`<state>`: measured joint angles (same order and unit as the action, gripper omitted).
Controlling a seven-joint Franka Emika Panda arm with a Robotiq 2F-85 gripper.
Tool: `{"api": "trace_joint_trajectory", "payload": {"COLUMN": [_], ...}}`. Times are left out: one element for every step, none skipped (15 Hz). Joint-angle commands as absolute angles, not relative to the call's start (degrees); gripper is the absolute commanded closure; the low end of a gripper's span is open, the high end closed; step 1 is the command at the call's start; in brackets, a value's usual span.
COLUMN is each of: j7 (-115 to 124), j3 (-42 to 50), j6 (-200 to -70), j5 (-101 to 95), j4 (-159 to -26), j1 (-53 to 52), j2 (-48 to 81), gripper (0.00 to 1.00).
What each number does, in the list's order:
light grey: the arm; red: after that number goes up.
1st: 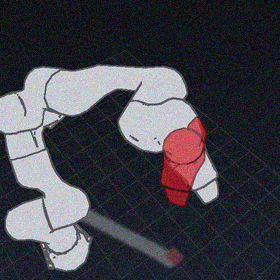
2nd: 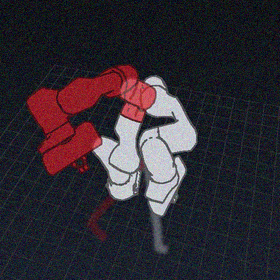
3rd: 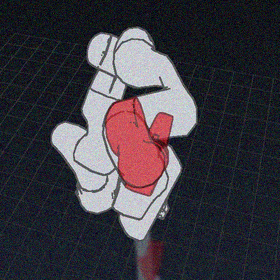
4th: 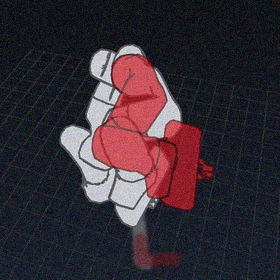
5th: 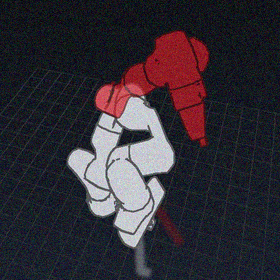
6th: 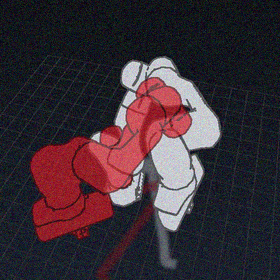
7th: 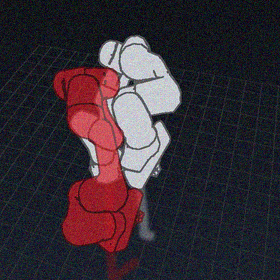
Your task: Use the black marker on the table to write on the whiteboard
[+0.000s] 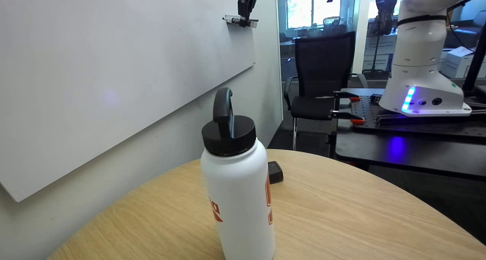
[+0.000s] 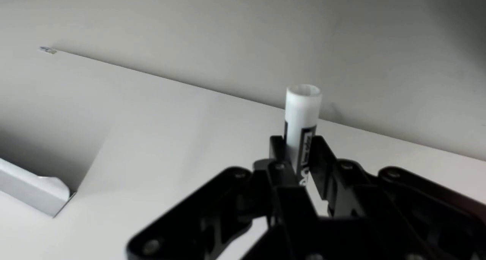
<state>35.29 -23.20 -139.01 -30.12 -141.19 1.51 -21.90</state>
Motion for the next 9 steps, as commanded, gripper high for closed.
{"api": "trace_joint_trajectory", "payload": {"j7": [37.1, 36.9, 36.5, 36.1, 36.5, 36.6, 36.1, 35.5, 35.5], "j3": [-21.5, -21.0, -20.2, -19.5, -18.9, -18.3, -17.6, -16.7, -16.2], "j6": [-143.3, -144.3, -145.1, -145.6, -145.6, -145.5, -145.3, -144.3, -144.3], "j5": [-32.9, -33.9, -34.8, -36.2, -38.0, -40.1, -41.5, -39.1, -40.1], "j4": [-135.9, -135.2, -134.4, -133.9, -133.1, -132.4, -131.7, -133.7, -133.2], "j1": [3.1, 3.3, 3.3, 3.3, 3.4, 3.3, 2.9, 1.1, 1.1], "j2": [-15.6, -14.6, -13.7, -13.0, -12.4, -11.7, -11.1, -12.8, -12.3], "gripper": [0.95, 0.95, 0.95, 0.95, 0.95, 0.95, 0.95, 0.8, 0.8]}}
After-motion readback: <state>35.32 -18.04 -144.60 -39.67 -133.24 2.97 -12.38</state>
